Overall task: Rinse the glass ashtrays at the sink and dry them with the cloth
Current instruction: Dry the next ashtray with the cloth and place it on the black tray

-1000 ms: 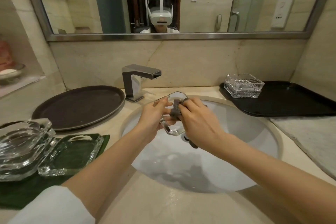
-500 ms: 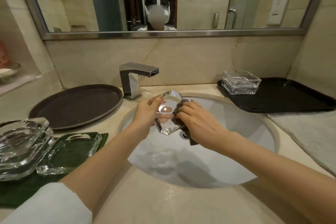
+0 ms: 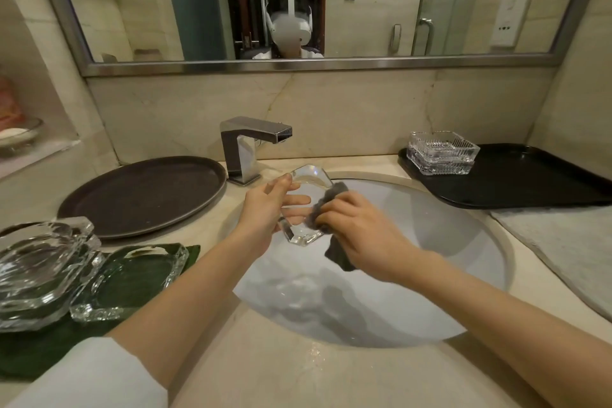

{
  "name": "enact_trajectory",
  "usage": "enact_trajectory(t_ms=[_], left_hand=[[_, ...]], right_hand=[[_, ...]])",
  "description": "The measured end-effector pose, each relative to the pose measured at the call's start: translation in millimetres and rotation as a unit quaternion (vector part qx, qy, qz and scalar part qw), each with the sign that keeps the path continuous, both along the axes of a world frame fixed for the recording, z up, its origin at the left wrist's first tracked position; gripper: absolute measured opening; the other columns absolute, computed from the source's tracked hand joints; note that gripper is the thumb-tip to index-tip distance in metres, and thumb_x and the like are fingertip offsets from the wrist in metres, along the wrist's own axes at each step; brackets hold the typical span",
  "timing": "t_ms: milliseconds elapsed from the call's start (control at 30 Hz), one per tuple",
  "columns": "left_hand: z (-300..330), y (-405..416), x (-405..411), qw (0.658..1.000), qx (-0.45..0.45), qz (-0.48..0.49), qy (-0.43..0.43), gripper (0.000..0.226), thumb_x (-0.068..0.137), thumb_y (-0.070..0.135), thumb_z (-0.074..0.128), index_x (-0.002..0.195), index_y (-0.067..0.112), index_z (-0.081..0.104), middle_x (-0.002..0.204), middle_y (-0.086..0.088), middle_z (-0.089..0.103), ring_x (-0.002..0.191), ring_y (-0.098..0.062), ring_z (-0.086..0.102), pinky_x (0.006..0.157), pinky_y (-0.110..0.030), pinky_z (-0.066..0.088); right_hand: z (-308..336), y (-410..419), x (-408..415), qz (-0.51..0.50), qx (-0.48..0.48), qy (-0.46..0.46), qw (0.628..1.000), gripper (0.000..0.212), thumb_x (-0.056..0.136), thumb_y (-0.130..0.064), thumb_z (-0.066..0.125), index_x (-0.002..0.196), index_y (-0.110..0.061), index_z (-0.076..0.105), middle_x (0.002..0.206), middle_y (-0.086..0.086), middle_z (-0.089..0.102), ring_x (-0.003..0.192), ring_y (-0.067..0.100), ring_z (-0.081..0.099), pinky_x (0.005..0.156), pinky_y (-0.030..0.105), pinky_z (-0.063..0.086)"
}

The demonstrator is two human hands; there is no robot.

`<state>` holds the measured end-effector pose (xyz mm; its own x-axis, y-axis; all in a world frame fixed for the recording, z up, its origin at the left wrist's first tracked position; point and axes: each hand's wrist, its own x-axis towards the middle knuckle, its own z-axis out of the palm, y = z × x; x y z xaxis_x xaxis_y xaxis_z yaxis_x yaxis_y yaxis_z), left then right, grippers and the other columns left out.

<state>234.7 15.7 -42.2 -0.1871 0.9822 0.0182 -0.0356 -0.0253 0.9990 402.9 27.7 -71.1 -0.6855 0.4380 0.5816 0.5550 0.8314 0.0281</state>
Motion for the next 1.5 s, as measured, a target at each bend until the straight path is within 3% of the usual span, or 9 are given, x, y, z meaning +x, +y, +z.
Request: enact_trajectory(t_ms=[133, 367, 433, 767, 900, 1133, 1267, 1400, 1500], left_hand=[[3.1, 1.9, 4.4, 0.999, 0.009, -0.018, -0.030, 0.027, 0.097, 0.031, 0.045, 0.099, 0.008, 0.059, 0.082, -0.010, 0.070, 0.059, -0.016, 0.070, 0.057, -0.023, 0.053], [5.2, -1.4, 8.4, 0.987, 0.008, -0.018, -0.157, 0.007, 0.093, 0.014, 0.053, 0.096, 0.009, 0.057, 0.085, -0.009, 0.068, 0.064, -0.013, 0.070, 0.054, -0.021, 0.055], [6.6, -3.0, 11.8, 0.987, 0.010, -0.019, -0.161, 0.015, 0.091, 0.009, 0.055, 0.105, 0.007, 0.059, 0.097, -0.009, 0.066, 0.084, -0.017, 0.068, 0.067, -0.027, 0.057], [1.9, -3.4, 26.5, 0.979, -0.009, 0.038, -0.201, 0.008, 0.093, 0.022, 0.055, 0.095, 0.017, 0.061, 0.107, -0.010, 0.066, 0.105, -0.030, 0.061, 0.095, -0.046, 0.049], [-1.5, -1.3, 25.6, 0.979, -0.029, 0.079, -0.187, 0.021, 0.092, 0.030, 0.057, 0.111, 0.020, 0.056, 0.115, -0.010, 0.062, 0.107, -0.030, 0.060, 0.095, -0.049, 0.049], [3.1, -1.9, 19.8, 0.984, 0.002, 0.042, -0.173, 0.021, 0.093, 0.008, 0.054, 0.113, 0.008, 0.061, 0.098, -0.007, 0.068, 0.094, -0.023, 0.065, 0.092, -0.044, 0.051], [5.7, -2.9, 26.5, 0.984, 0.028, 0.045, -0.171, 0.019, 0.093, 0.011, 0.054, 0.110, 0.008, 0.062, 0.110, -0.013, 0.066, 0.108, -0.028, 0.061, 0.098, -0.047, 0.047], [3.6, -0.6, 20.9, 0.987, 0.055, 0.082, -0.124, 0.023, 0.093, 0.011, 0.055, 0.114, 0.004, 0.060, 0.114, -0.011, 0.065, 0.110, -0.025, 0.060, 0.099, -0.040, 0.048], [1.6, 1.7, 14.4, 0.988, 0.057, 0.112, -0.089, 0.018, 0.092, 0.016, 0.057, 0.109, 0.010, 0.061, 0.104, -0.003, 0.064, 0.103, -0.020, 0.058, 0.088, -0.030, 0.047]], right_hand=[[11.4, 2.4, 3.5, -0.065, -0.106, 0.254, 0.959, 0.023, 0.086, 0.001, 0.043, 0.096, -0.004, 0.064, 0.096, 0.004, 0.056, 0.082, 0.008, 0.046, 0.080, 0.011, 0.038], [39.5, -8.0, -19.6, -0.006, -0.577, 0.638, 0.510, 0.036, 0.100, -0.029, 0.038, 0.084, -0.008, 0.063, 0.069, 0.009, 0.067, 0.060, 0.020, 0.065, 0.052, 0.019, 0.051], [43.4, -14.3, -23.1, 0.040, -0.644, 0.615, 0.452, 0.045, 0.098, -0.037, 0.036, 0.089, -0.004, 0.066, 0.073, 0.012, 0.069, 0.059, 0.022, 0.066, 0.052, 0.023, 0.054], [46.5, -23.4, -29.5, 0.108, -0.666, 0.577, 0.460, 0.066, 0.099, -0.040, 0.029, 0.064, -0.007, 0.075, 0.070, 0.009, 0.072, 0.062, 0.019, 0.070, 0.052, 0.023, 0.055], [44.4, -24.6, -29.3, 0.056, -0.615, 0.576, 0.536, 0.043, 0.101, -0.014, 0.032, 0.083, 0.001, 0.067, 0.070, 0.006, 0.068, 0.071, 0.020, 0.071, 0.050, 0.021, 0.052], [36.8, -16.8, -19.1, 0.052, -0.669, 0.592, 0.446, 0.053, 0.096, -0.034, 0.041, 0.063, -0.008, 0.074, 0.069, 0.008, 0.071, 0.061, 0.021, 0.069, 0.060, 0.028, 0.055], [47.0, -9.6, -24.0, 0.050, -0.680, 0.566, 0.463, 0.045, 0.092, -0.040, 0.044, 0.090, -0.005, 0.073, 0.091, 0.013, 0.071, 0.086, 0.029, 0.066, 0.088, 0.038, 0.051], [32.7, -4.0, -14.4, 0.047, -0.661, 0.590, 0.461, 0.035, 0.099, -0.012, 0.036, 0.101, 0.011, 0.062, 0.053, -0.017, 0.064, 0.053, -0.005, 0.061, 0.056, 0.007, 0.048], [28.7, -5.4, 0.6, 0.047, -0.679, 0.549, 0.485, 0.061, 0.097, -0.044, 0.032, 0.077, 0.006, 0.061, 0.057, 0.002, 0.064, 0.052, 0.014, 0.064, 0.052, 0.019, 0.054]])
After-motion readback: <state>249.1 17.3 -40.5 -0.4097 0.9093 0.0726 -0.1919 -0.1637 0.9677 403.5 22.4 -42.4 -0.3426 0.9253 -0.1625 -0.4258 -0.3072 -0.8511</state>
